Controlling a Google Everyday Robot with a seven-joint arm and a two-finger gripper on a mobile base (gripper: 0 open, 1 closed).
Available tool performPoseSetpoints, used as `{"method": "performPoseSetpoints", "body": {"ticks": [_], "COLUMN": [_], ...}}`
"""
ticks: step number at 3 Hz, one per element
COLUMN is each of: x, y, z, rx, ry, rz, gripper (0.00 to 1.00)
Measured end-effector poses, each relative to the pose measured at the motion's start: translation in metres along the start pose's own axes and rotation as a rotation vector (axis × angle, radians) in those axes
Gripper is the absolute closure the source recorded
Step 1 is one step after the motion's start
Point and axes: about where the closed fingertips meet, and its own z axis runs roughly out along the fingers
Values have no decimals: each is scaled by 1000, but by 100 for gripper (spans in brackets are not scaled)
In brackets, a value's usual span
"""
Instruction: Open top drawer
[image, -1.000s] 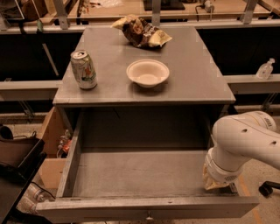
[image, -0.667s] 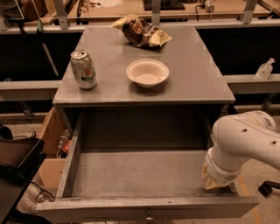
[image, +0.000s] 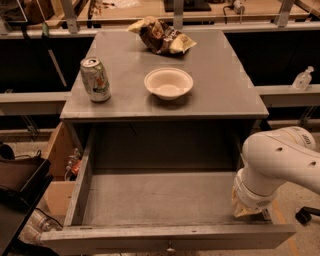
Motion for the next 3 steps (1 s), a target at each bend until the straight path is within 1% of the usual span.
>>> {"method": "performPoseSetpoints", "body": {"ticks": [1,2,3], "x": [0,0,0], "y": [1,1,1], "z": [-1,-1,-1], "rx": [1,2,2], "ry": [1,2,2], "rz": [0,0,0], "gripper": [13,0,0]}}
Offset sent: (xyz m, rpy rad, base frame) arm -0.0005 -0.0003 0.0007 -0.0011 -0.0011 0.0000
